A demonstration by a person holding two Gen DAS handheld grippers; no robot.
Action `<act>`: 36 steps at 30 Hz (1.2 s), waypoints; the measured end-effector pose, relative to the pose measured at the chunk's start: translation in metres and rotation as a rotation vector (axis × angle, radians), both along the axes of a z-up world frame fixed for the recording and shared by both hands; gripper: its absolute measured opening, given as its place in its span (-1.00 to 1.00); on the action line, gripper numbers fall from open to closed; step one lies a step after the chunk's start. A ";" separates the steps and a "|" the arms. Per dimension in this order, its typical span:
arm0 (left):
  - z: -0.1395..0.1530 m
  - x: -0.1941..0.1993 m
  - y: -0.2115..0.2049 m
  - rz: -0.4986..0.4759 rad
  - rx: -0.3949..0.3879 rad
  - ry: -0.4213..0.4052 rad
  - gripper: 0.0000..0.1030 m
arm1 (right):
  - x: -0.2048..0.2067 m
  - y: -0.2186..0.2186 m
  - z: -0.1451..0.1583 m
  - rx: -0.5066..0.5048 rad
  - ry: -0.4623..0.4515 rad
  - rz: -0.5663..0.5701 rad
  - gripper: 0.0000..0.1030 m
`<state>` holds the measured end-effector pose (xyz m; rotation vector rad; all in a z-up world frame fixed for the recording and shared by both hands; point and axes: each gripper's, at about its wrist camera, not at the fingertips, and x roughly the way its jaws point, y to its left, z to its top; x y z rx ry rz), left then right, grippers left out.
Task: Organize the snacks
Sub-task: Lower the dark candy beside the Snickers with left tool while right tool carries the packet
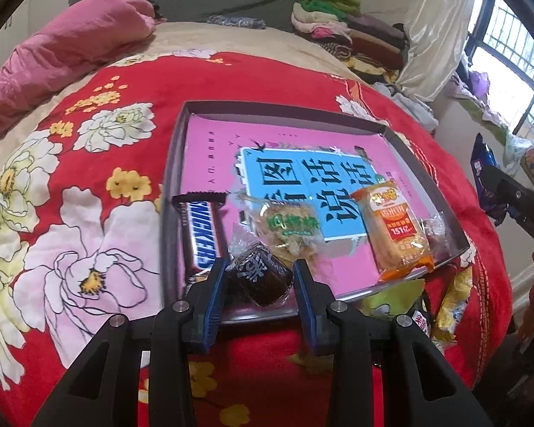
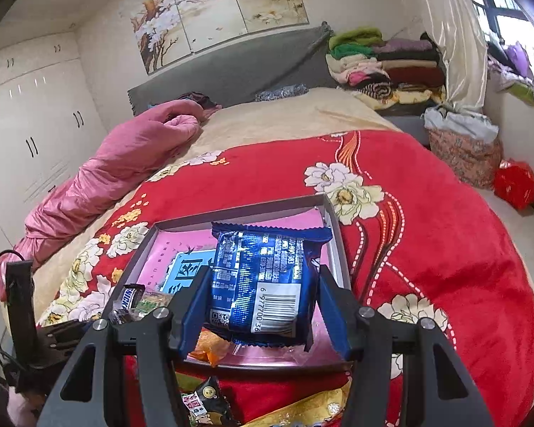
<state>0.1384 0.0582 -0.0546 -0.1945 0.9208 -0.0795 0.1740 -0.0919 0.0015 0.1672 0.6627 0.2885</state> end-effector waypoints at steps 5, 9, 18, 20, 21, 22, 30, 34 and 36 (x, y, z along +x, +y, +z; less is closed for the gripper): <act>-0.001 0.006 -0.006 0.010 -0.007 0.024 -0.26 | 0.002 0.003 -0.003 -0.041 0.000 0.007 0.12; -0.003 0.012 -0.007 0.025 -0.024 0.041 -0.26 | 0.004 0.011 -0.008 -0.086 0.002 0.021 0.12; -0.006 0.017 -0.007 0.044 -0.018 0.059 -0.26 | 0.004 0.015 -0.011 -0.117 -0.007 0.028 0.12; -0.006 0.018 -0.008 0.044 -0.016 0.064 -0.26 | 0.004 0.014 -0.011 -0.116 -0.006 0.021 0.12; -0.006 0.019 -0.009 0.041 -0.015 0.067 -0.26 | 0.005 0.014 -0.012 -0.115 -0.005 0.018 0.12; -0.006 0.020 -0.010 0.038 -0.013 0.070 -0.26 | 0.006 0.013 -0.012 -0.114 -0.004 0.015 0.12; -0.009 0.025 -0.013 0.036 0.001 0.083 -0.26 | 0.016 0.003 -0.018 -0.109 0.023 -0.019 0.12; -0.009 0.024 -0.014 0.034 0.007 0.088 -0.26 | 0.020 0.000 -0.021 -0.103 0.038 -0.030 0.12; -0.009 0.025 -0.014 0.034 0.010 0.089 -0.26 | 0.021 -0.001 -0.022 -0.103 0.040 -0.030 0.12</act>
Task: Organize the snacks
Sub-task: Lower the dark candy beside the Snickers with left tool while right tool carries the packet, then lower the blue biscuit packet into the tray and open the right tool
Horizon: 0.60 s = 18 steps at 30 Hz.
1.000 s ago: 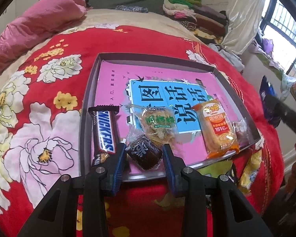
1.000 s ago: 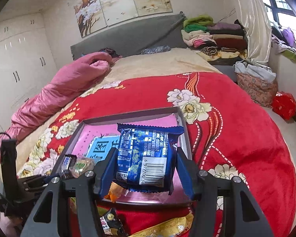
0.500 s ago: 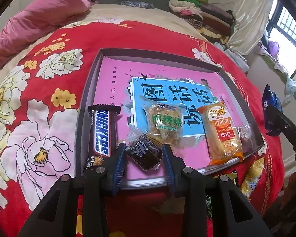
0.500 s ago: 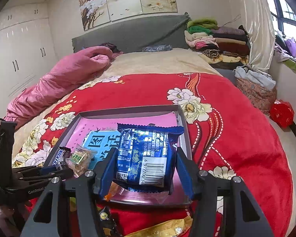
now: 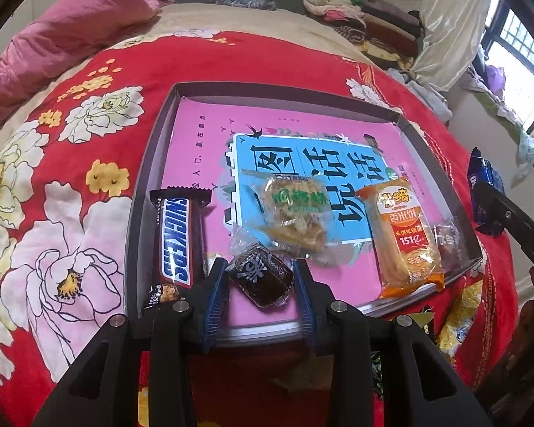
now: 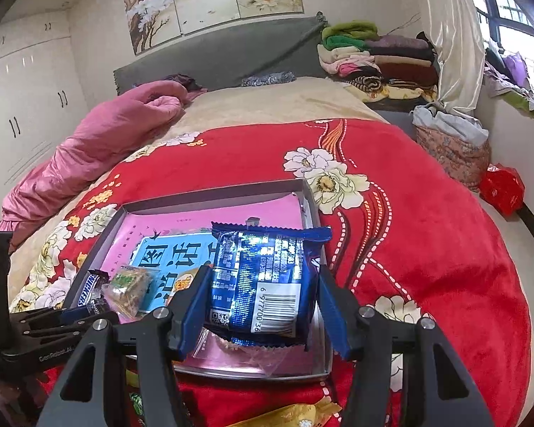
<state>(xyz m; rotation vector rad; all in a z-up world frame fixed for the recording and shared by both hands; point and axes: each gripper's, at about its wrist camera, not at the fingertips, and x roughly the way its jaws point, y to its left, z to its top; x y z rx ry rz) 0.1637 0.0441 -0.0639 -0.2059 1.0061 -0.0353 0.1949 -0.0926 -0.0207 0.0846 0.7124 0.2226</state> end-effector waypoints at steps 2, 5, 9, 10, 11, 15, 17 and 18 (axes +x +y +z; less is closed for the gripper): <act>0.000 0.000 0.000 0.004 0.004 0.000 -0.26 | 0.001 0.000 -0.001 0.005 0.002 0.003 0.12; 0.000 -0.001 0.000 0.006 0.009 0.003 -0.26 | 0.001 -0.001 -0.001 0.014 0.007 0.007 0.12; 0.000 0.000 0.001 0.016 0.003 0.009 -0.26 | 0.003 -0.003 -0.003 0.033 0.024 0.013 0.12; 0.000 0.000 0.001 0.017 0.002 0.010 -0.26 | 0.004 -0.003 -0.004 0.032 0.026 0.011 0.12; 0.000 0.000 0.001 0.018 0.002 0.010 -0.26 | 0.004 -0.004 -0.005 0.029 0.030 0.008 0.12; 0.000 0.000 0.001 0.014 0.002 0.013 -0.26 | 0.008 -0.002 -0.008 0.011 0.042 0.009 0.12; 0.000 0.001 0.001 0.013 0.003 0.014 -0.26 | 0.010 0.000 -0.010 0.006 0.052 0.017 0.12; 0.000 0.001 0.000 0.011 0.003 0.013 -0.26 | 0.010 0.002 -0.011 0.002 0.055 0.021 0.12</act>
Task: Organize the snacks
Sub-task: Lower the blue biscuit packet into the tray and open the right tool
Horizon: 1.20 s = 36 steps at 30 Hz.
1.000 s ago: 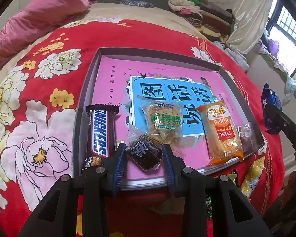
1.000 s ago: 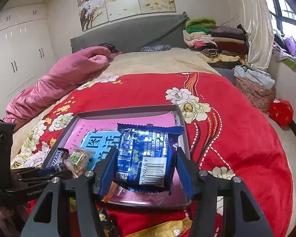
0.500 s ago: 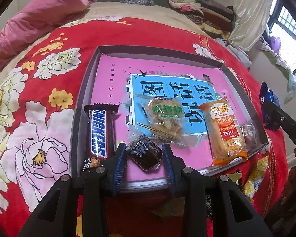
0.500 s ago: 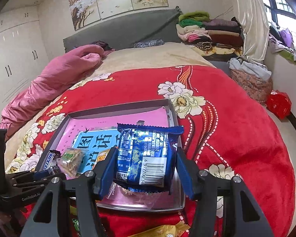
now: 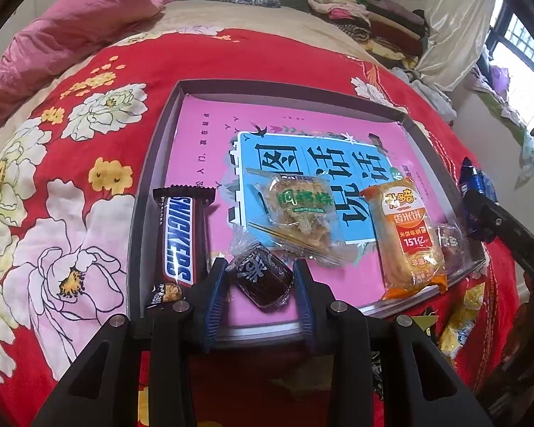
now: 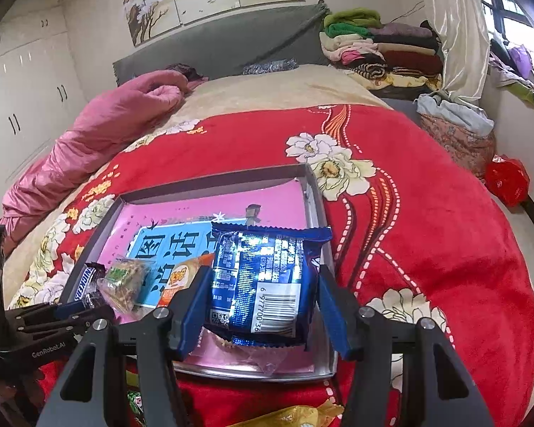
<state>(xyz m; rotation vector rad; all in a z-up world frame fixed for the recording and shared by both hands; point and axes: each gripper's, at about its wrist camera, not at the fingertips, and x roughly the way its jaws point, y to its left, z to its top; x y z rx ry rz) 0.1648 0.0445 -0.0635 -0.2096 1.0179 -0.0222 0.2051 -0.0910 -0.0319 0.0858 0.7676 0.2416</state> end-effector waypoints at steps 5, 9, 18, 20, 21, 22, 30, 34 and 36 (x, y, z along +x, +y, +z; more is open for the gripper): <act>0.000 0.000 -0.004 -0.010 -0.003 -0.004 -0.26 | 0.003 0.008 -0.010 -0.008 0.045 0.041 0.12; 0.001 0.000 -0.007 -0.019 0.009 -0.005 -0.26 | 0.002 0.014 -0.011 -0.007 0.049 0.068 0.12; -0.001 0.001 -0.006 -0.010 0.004 0.000 -0.26 | -0.008 0.040 -0.015 -0.052 0.029 0.153 0.12; 0.000 0.002 -0.006 -0.007 0.007 0.000 -0.26 | -0.011 0.047 -0.014 -0.083 0.009 0.166 0.12; 0.000 0.002 -0.005 -0.005 0.005 -0.001 -0.26 | -0.012 0.050 -0.014 -0.096 0.002 0.172 0.12; -0.001 0.002 -0.004 -0.003 -0.001 0.000 -0.26 | -0.012 0.052 -0.014 -0.105 -0.002 0.180 0.12; 0.000 0.002 -0.004 -0.004 0.004 -0.003 -0.26 | -0.019 0.067 -0.015 -0.175 -0.039 0.230 0.12; 0.000 0.001 -0.004 -0.007 0.007 -0.002 -0.26 | -0.020 0.072 -0.018 -0.177 -0.040 0.241 0.12; 0.000 0.001 -0.004 -0.007 0.004 -0.002 -0.26 | -0.020 0.073 -0.018 -0.182 -0.044 0.239 0.12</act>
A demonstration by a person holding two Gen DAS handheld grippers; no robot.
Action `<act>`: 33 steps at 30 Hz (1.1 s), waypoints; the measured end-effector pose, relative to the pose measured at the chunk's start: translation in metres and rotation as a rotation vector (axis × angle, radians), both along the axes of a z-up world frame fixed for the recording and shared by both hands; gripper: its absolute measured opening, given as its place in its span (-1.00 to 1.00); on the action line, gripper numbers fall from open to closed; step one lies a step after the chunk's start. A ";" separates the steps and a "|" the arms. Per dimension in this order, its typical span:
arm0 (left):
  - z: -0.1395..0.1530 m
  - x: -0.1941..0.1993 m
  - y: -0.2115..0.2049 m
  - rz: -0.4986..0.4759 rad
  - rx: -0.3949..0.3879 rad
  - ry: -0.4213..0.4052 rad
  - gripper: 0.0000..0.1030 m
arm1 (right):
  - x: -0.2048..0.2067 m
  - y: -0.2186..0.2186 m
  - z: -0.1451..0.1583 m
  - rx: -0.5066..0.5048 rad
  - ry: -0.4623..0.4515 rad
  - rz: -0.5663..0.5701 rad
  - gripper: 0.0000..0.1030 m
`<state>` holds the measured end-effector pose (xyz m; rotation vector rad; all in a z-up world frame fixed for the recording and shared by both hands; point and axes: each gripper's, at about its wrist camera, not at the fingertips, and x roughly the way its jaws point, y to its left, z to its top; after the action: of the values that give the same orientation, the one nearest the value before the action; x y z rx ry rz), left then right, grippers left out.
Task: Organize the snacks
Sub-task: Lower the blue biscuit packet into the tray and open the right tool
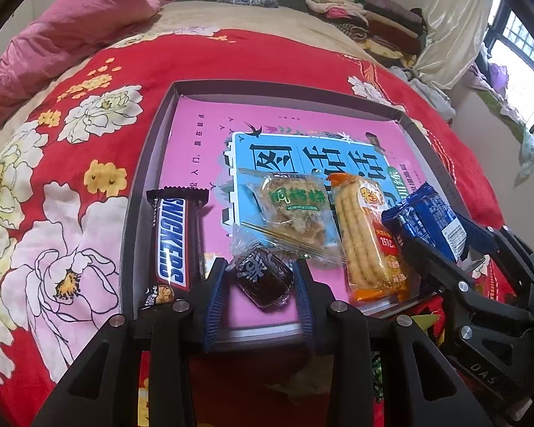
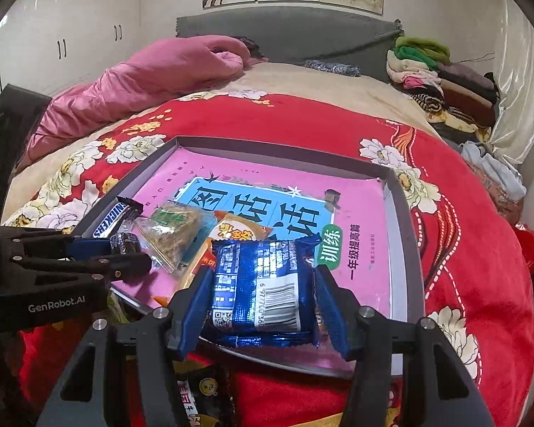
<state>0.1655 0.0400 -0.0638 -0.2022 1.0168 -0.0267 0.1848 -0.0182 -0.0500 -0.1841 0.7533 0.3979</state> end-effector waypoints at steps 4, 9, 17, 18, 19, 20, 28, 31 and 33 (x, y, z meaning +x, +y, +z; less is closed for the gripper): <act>0.000 0.000 0.000 0.002 0.000 0.000 -0.26 | -0.001 0.002 0.000 -0.008 -0.003 0.011 0.12; -0.001 -0.001 0.000 0.003 -0.003 -0.003 -0.26 | -0.001 0.001 0.000 0.021 0.012 0.021 0.12; 0.000 -0.003 0.000 0.003 0.001 0.000 -0.26 | 0.001 0.003 -0.001 0.040 0.033 0.031 0.12; 0.000 -0.003 0.000 0.002 0.001 -0.001 -0.26 | 0.002 0.002 -0.001 0.038 0.034 0.025 0.12; 0.000 -0.003 0.000 0.001 0.002 0.001 -0.26 | 0.002 0.001 -0.001 0.037 0.035 0.018 0.12; 0.000 -0.003 0.000 0.002 0.001 0.001 -0.26 | 0.003 0.001 -0.001 0.039 0.035 0.016 0.12; 0.001 -0.001 -0.002 -0.003 -0.002 0.002 -0.26 | 0.008 -0.008 -0.001 0.049 0.040 -0.040 0.14; 0.001 -0.001 -0.002 -0.004 -0.001 0.002 -0.26 | 0.011 -0.014 -0.001 0.059 0.045 -0.066 0.15; 0.002 -0.002 -0.001 -0.001 -0.001 -0.001 -0.26 | 0.012 -0.016 0.000 0.060 0.045 -0.077 0.16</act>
<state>0.1638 0.0386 -0.0616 -0.2030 1.0158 -0.0279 0.1969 -0.0346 -0.0503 -0.0898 0.7888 0.3522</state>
